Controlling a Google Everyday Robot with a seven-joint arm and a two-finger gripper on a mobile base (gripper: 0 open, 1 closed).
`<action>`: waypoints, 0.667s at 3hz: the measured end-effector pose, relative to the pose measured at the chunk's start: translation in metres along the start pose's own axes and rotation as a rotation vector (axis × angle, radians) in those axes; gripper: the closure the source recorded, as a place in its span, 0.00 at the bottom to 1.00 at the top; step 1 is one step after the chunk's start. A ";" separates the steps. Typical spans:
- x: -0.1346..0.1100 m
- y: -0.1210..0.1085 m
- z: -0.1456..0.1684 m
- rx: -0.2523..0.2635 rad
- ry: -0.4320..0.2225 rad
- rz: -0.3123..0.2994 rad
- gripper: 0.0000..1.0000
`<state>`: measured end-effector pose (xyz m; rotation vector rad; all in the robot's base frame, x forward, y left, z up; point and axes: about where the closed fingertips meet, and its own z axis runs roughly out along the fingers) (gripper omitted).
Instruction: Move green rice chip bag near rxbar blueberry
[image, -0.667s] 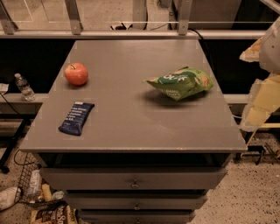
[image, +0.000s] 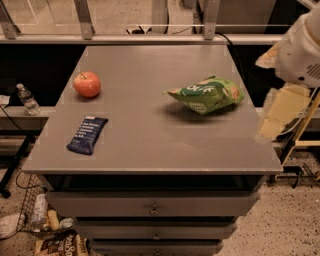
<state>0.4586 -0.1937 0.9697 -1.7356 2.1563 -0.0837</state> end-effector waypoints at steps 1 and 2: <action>-0.038 -0.013 0.039 0.004 -0.062 -0.035 0.00; -0.073 -0.019 0.069 0.025 -0.100 -0.059 0.00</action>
Offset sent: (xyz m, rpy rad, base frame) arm 0.0790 0.1185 -0.0634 0.1012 -0.0935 0.1032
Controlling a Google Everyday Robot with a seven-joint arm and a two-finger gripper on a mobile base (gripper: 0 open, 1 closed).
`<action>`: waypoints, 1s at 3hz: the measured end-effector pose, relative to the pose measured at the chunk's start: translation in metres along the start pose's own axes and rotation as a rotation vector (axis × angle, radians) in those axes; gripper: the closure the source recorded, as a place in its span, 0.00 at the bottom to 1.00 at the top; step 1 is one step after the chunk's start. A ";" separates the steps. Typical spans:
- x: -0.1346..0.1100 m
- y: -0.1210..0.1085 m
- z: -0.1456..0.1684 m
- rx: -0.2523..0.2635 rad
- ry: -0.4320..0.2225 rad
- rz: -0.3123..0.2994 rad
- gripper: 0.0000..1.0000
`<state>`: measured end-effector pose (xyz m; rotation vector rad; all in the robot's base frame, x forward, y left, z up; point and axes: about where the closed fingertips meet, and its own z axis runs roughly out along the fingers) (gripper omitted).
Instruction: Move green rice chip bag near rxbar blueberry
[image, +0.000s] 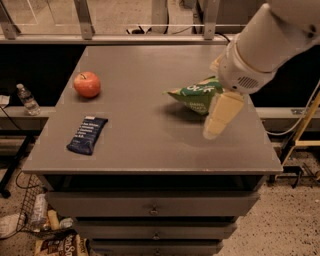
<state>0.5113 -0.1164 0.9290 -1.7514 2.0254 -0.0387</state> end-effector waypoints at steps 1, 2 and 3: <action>-0.021 -0.008 0.021 0.030 -0.015 -0.015 0.00; -0.032 -0.016 0.038 0.041 -0.013 -0.023 0.00; -0.030 -0.027 0.053 0.039 0.000 -0.012 0.00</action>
Offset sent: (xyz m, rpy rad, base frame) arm 0.0534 0.0512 -0.0353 -0.0093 -0.0529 0.0101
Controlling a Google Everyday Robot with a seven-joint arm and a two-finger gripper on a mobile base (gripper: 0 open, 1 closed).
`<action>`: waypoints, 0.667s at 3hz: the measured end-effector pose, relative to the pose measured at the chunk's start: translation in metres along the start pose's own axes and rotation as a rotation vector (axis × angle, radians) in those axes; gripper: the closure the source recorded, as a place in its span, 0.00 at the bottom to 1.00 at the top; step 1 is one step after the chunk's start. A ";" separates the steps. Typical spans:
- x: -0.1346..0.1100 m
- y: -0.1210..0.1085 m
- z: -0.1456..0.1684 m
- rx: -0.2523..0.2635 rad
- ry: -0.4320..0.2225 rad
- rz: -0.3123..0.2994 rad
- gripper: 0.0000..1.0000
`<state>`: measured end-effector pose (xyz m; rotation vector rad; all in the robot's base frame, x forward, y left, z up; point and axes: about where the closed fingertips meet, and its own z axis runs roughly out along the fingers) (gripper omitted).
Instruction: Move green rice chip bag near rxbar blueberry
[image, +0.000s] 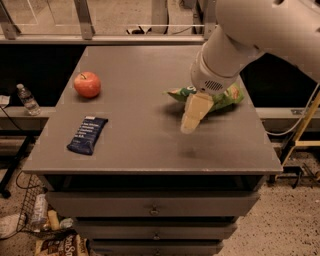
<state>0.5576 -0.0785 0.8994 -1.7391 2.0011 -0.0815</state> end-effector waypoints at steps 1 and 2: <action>0.010 -0.010 0.011 -0.007 0.014 0.023 0.00; 0.021 -0.021 0.015 0.001 0.025 0.042 0.15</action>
Offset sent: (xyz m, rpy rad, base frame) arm 0.0394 -0.0374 -0.0142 -0.0098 0.0134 -0.0774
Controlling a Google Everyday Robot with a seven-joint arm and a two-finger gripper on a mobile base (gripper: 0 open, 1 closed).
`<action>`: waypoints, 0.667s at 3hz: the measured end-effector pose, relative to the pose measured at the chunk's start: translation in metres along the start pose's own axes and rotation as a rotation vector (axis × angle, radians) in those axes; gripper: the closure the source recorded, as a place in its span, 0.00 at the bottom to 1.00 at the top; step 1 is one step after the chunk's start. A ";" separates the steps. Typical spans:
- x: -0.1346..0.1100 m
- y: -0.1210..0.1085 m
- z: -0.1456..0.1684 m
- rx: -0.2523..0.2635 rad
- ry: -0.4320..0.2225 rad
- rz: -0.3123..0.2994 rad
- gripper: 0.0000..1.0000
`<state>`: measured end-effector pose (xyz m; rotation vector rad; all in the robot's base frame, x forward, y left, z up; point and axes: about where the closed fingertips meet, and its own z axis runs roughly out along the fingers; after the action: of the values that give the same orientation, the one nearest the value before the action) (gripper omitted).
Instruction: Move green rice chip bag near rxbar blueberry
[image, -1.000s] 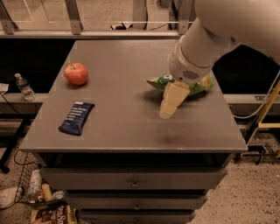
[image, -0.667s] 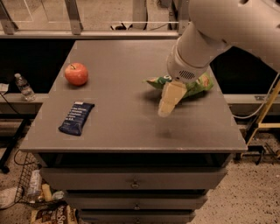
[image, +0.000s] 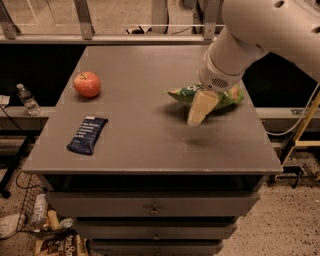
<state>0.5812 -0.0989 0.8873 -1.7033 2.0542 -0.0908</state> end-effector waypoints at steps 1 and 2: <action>0.005 -0.003 0.003 -0.006 0.004 -0.005 0.37; 0.007 -0.002 0.005 -0.018 0.000 -0.018 0.62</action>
Offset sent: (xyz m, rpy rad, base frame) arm 0.0041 -0.0070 -0.0108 -0.0031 0.0245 0.0393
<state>0.5844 -0.1044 0.8815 -1.7329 2.0461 -0.0788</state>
